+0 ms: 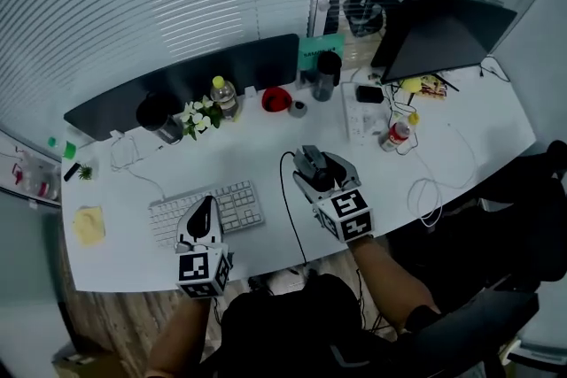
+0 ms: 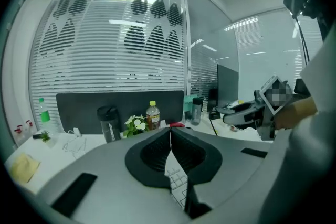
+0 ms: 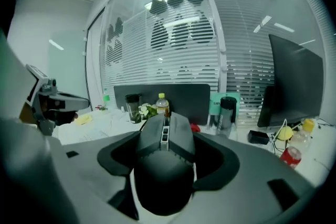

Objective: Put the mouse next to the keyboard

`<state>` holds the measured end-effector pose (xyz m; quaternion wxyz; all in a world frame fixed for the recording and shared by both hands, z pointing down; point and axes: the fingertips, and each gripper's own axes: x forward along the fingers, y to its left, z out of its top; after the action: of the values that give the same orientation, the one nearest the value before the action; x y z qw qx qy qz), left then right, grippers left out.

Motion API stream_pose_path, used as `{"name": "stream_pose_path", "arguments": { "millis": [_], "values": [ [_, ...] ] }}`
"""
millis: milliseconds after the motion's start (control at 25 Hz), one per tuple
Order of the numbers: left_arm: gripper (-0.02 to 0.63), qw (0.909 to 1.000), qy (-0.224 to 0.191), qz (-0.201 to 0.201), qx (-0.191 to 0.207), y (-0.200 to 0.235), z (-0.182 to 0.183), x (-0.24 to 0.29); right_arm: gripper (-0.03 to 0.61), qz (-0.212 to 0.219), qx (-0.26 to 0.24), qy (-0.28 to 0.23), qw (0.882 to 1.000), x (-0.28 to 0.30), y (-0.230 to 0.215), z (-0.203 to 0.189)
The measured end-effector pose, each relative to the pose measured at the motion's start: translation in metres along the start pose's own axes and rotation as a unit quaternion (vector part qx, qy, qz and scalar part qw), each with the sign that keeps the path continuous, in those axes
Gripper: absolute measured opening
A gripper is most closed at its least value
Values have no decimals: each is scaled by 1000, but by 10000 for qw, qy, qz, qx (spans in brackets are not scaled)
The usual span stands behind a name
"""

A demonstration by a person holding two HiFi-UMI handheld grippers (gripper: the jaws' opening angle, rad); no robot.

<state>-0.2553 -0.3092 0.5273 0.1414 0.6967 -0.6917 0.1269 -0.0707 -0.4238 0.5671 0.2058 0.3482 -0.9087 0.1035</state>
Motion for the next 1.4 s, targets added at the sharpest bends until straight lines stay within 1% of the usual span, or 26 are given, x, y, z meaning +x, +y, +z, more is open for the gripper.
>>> {"name": "stream_pose_path", "arguments": {
  "millis": [120,240,440,680,920,1200,1400],
  "values": [
    [29,9996,262,-87,75,-5,-19,9,298,-41,111,249,9996,12,-5,-27],
    [29,9989,448,-160,-32,-10,-36,18,298,-55,193,454,9988,22,-7,-49],
    [29,9967,793,-159,-39,-15,-64,27,298,-7,256,785,9966,40,-6,-80],
    [29,9941,1069,-156,18,-20,-95,30,298,42,251,1158,9929,60,-4,-114],
    [29,9917,1282,-107,-81,-20,-119,29,298,79,206,1462,9890,74,-1,-145],
    [29,9895,1439,-90,20,-18,-135,27,298,77,131,1763,9842,88,2,-173],
    [29,9892,1457,-72,113,-18,-138,23,299,8,108,1875,9822,92,5,-176]
  ]
}}
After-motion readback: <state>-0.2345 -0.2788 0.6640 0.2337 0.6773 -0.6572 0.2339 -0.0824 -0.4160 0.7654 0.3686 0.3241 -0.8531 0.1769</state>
